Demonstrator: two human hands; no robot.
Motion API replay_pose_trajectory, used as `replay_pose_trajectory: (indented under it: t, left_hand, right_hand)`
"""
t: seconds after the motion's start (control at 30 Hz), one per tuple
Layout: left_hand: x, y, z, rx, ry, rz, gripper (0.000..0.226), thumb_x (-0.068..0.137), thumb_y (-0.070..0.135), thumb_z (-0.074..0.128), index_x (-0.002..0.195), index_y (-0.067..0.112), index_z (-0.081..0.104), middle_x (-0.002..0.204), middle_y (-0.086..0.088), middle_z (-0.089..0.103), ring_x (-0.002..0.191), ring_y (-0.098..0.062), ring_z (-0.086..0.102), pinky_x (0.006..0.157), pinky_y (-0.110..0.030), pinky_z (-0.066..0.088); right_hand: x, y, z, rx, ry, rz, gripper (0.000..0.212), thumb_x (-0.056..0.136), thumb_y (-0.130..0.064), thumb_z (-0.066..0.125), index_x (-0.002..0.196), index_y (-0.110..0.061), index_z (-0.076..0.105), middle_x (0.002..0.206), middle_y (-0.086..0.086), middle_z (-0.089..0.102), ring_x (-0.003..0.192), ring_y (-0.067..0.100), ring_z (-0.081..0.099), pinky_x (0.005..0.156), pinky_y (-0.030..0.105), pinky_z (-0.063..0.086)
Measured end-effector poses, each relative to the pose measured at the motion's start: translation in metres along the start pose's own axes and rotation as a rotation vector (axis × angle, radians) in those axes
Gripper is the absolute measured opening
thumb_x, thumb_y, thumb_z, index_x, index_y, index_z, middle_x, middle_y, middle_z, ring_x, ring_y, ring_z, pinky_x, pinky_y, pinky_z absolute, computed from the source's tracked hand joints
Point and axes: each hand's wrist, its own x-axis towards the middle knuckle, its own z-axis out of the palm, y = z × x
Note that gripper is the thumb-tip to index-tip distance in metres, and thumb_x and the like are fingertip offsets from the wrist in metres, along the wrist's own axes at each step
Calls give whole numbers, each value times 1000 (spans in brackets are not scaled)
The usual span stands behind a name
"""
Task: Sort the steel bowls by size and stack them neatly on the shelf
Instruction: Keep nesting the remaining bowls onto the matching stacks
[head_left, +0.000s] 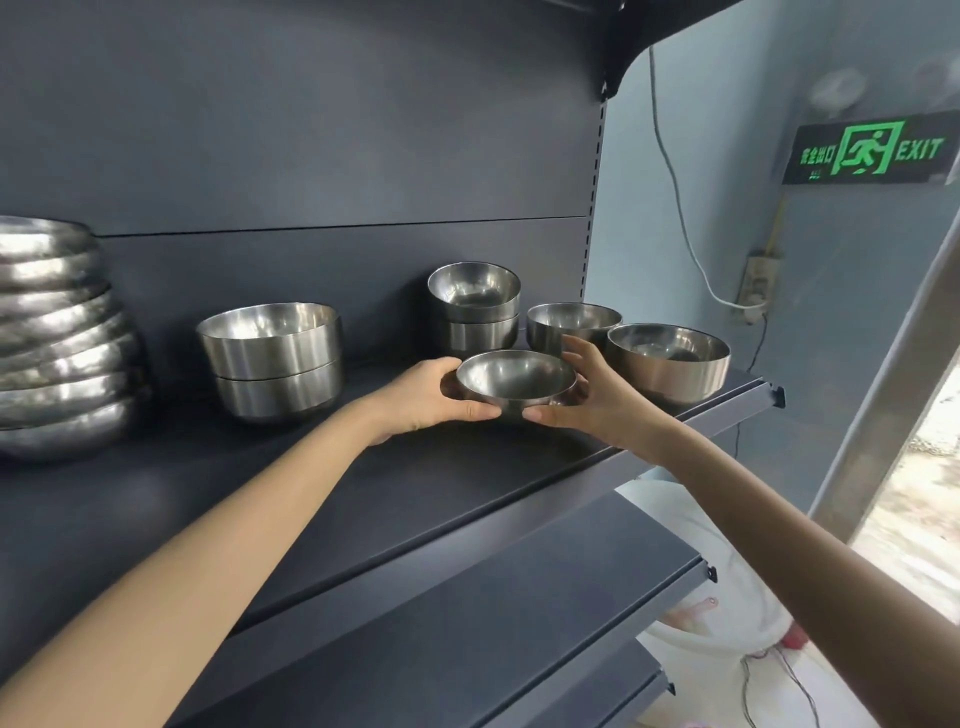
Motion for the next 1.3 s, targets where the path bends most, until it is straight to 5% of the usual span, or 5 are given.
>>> replay_pose_trajectory:
  t: [0.2, 0.53, 0.67, 0.93, 1.3]
  left_hand:
    - [-3, -11, -10, -72, 23, -36, 44, 75, 29, 81, 111, 16, 59, 111, 2, 67, 108, -11, 61, 92, -22, 46]
    - [-6, -25, -12, -133, 165, -131, 70, 69, 44, 82, 123, 13, 50, 123, 1, 59, 119, -15, 53, 94, -24, 42]
    - [-12, -11, -13, 81, 163, -135, 113, 73, 59, 73, 153, 8, 11, 161, -2, 12, 147, -19, 16, 114, -29, 21]
    - [7, 47, 11, 293, 173, 143, 101, 86, 52, 61, 154, 12, -1, 162, 5, -5, 148, -9, 2, 120, -36, 12]
    - [20, 22, -8, 241, 215, -142, 87, 95, 42, 53, 153, 4, 1, 162, -8, 0, 149, -19, 4, 117, -30, 9]
  right_hand:
    - [13, -1, 17, 71, -23, 15, 98, 75, -13, 78, 149, -14, 15, 111, -21, 41, 99, 2, 51, 92, 19, 43]
    - [35, -10, 39, 126, -49, 71, 106, 69, -30, 81, 150, -10, 15, 142, 0, 42, 130, 14, 41, 103, 27, 40]
    - [30, -12, 30, 127, -74, 52, 115, 63, -43, 77, 152, -12, 12, 152, 0, 30, 141, 17, 29, 111, 31, 33]
    - [11, -25, -23, -124, 252, -154, 49, 88, -34, 65, 130, -14, 52, 129, 0, 56, 121, 9, 50, 104, 28, 41]
    - [58, -25, -31, -366, 234, -72, 39, 93, -28, 60, 128, -13, 55, 127, 8, 60, 115, 24, 55, 89, 27, 41]
